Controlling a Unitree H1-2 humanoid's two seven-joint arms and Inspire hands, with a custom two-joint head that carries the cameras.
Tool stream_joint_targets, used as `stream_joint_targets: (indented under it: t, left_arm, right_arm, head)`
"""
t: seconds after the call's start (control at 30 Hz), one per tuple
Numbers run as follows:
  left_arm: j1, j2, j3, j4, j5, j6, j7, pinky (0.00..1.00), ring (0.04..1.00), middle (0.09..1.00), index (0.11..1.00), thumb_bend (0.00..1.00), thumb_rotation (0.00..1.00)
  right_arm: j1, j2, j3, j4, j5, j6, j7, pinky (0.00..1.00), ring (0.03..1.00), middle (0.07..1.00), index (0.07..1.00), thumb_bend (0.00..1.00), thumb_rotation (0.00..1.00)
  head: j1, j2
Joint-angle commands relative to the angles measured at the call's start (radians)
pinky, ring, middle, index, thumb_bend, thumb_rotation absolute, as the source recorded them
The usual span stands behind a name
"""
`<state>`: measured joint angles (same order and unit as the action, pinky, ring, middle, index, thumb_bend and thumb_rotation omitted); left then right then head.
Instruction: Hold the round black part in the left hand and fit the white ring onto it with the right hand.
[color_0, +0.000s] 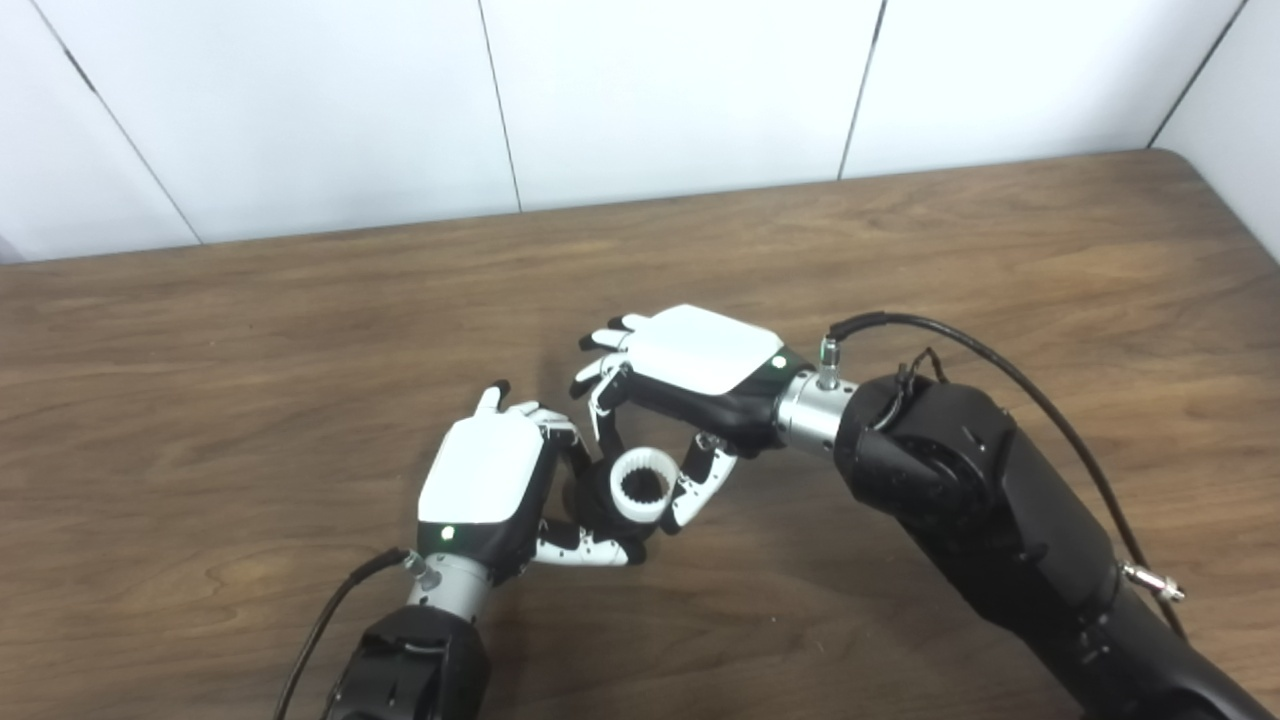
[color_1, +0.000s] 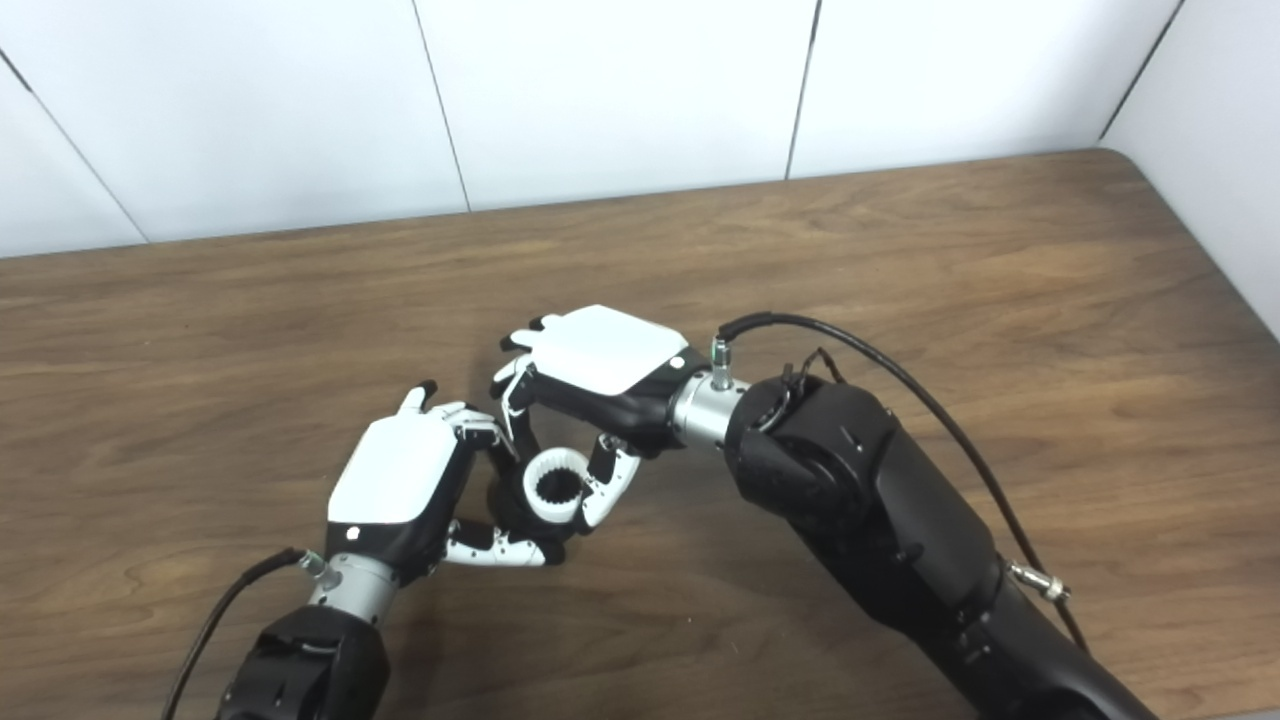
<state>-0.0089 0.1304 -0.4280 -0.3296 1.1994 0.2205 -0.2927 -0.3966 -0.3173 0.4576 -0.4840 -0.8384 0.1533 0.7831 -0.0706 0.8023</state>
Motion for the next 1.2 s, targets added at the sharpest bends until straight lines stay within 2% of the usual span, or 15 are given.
stream_joint_targets:
  t: [0.0, 0.7, 1.17]
  left_arm:
    - [0.013, -0.002, -0.013, 0.026, 0.013, 0.002, -0.021, 1.0, 0.853, 0.747, 0.483, 0.52, 0.06]
    - [0.011, -0.001, -0.014, 0.017, 0.023, 0.01, -0.04, 1.0, 0.856, 0.752, 0.484, 0.52, 0.06]
    - [0.01, -0.005, -0.014, 0.017, 0.017, 0.006, -0.031, 1.0, 0.853, 0.751, 0.484, 0.52, 0.06]
  right_arm:
    - [-0.027, 0.013, -0.017, -0.008, -0.004, -0.015, -0.029, 1.0, 0.966, 0.845, 0.483, 0.53, 0.14]
    - [-0.007, 0.029, -0.024, 0.04, 0.006, -0.037, -0.079, 1.0, 1.0, 0.918, 0.484, 0.52, 0.13]
    - [0.0, 0.043, -0.017, 0.042, -0.01, -0.039, -0.081, 1.0, 1.0, 0.918, 0.484, 0.52, 0.13]
  head:
    - [-0.001, 0.0]
    - [0.002, 0.006]
    - [0.004, 0.013]
